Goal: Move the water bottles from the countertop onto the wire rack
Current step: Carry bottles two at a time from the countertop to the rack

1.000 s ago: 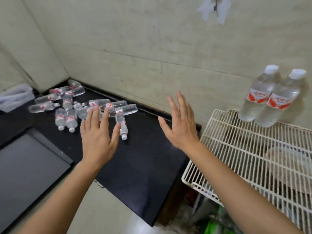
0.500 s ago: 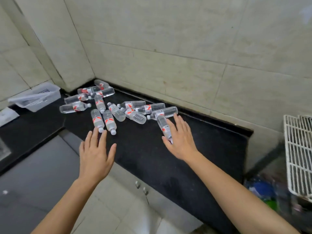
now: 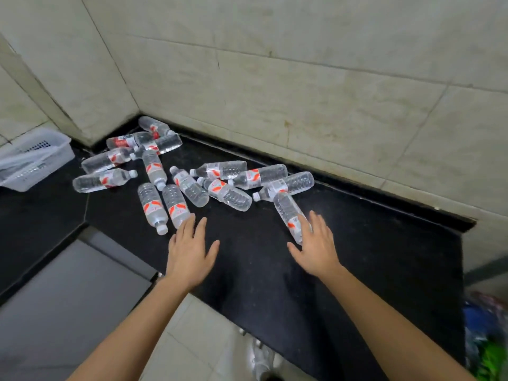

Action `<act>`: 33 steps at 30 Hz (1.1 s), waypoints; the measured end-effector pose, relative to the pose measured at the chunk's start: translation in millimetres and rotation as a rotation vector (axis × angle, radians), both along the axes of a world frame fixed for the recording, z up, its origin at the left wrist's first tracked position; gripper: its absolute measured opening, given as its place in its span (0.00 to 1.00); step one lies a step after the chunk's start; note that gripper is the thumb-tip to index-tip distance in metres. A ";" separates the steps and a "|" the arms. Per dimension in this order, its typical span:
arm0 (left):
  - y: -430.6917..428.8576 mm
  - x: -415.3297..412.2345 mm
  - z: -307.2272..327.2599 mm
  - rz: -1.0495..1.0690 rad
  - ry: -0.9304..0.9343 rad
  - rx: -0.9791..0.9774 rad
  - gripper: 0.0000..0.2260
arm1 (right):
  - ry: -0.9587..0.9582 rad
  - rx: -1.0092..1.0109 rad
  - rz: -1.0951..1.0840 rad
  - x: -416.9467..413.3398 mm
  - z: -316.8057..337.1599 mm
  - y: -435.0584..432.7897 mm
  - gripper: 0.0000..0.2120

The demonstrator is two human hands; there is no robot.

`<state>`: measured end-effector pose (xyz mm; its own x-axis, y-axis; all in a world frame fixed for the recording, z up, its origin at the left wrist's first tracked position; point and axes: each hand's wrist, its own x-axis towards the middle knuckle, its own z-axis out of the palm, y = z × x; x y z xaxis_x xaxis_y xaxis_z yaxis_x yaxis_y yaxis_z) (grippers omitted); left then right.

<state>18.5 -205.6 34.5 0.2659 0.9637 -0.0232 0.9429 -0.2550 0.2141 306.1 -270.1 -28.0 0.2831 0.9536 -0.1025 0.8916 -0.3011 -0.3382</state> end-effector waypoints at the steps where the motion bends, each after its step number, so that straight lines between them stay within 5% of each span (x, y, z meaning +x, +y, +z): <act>1: 18.9 7.6 -7.1 -0.005 -0.008 -0.055 0.30 | 0.052 -0.036 -0.067 4.4 -10.9 9.1 0.44; 7: 130.9 66.1 -50.4 -0.052 -0.041 -0.272 0.32 | 0.247 -0.227 -0.326 25.2 -64.2 38.2 0.61; 14: 197.2 119.9 -106.9 -0.141 0.108 -0.362 0.32 | 0.394 -0.249 -0.433 31.3 -96.3 25.8 0.36; 20: 175.3 120.0 -129.7 -0.179 0.094 -0.268 0.28 | 0.591 -0.223 -0.488 36.4 -85.7 24.6 0.43; 24: 145.4 88.1 -129.5 -0.376 0.183 -0.189 0.21 | 0.712 0.006 -0.578 28.0 -54.7 17.8 0.31; 33: 90.8 17.2 -109.3 -0.631 0.112 -0.182 0.11 | 0.461 0.280 -0.573 19.0 47.0 55.1 0.24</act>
